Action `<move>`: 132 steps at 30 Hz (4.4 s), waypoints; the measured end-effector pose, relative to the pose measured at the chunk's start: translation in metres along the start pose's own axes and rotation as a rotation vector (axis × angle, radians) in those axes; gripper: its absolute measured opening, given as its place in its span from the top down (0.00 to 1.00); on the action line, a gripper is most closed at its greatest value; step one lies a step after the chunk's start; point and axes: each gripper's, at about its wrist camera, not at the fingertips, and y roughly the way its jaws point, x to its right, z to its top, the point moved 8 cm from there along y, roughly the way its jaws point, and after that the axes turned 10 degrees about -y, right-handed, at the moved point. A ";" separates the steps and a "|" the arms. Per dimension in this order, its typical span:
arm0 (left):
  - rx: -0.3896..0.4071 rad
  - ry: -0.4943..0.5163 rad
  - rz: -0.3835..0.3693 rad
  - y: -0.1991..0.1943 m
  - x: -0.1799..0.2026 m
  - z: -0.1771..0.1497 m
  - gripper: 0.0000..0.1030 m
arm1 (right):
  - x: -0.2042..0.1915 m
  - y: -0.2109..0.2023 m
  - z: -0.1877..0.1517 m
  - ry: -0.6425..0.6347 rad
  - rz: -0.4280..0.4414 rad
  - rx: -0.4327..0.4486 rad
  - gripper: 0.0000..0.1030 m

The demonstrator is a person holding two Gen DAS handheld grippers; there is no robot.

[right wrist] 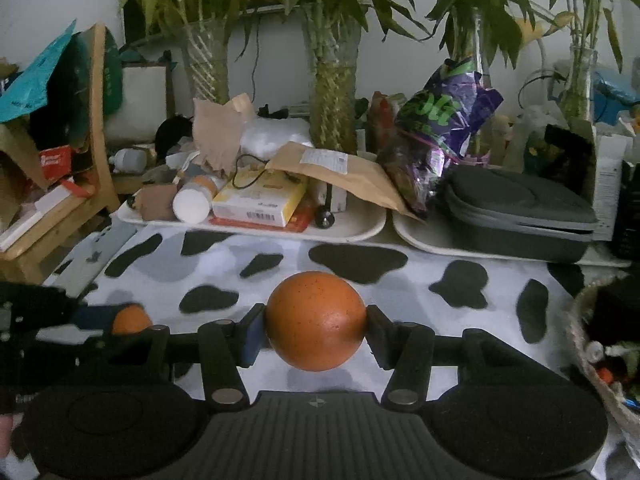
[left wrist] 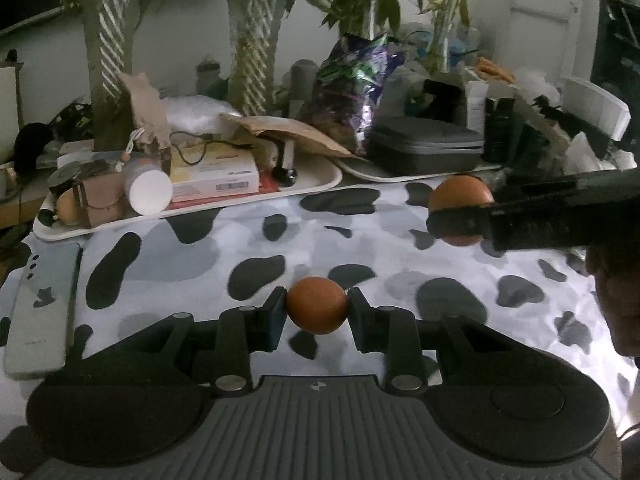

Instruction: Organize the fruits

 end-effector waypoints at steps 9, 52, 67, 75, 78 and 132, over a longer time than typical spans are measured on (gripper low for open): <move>0.010 0.015 -0.012 -0.025 0.024 -0.016 0.69 | -0.002 -0.047 -0.020 -0.014 0.022 -0.005 0.47; -0.133 0.179 -0.035 -0.061 0.100 -0.098 0.36 | -0.045 -0.126 -0.116 0.033 0.103 -0.234 0.47; -0.047 0.048 -0.032 -0.100 0.081 -0.086 0.36 | -0.063 -0.126 -0.125 0.007 0.143 -0.254 0.47; -0.025 0.000 0.010 -0.122 0.072 -0.090 0.36 | -0.059 -0.141 -0.119 0.032 0.108 -0.194 0.06; -0.029 0.011 0.043 -0.129 0.074 -0.096 0.36 | -0.060 -0.148 -0.122 0.025 0.079 -0.203 0.02; -0.236 0.011 0.236 -0.130 0.067 -0.142 0.00 | -0.065 -0.165 -0.163 0.034 -0.084 -0.376 0.00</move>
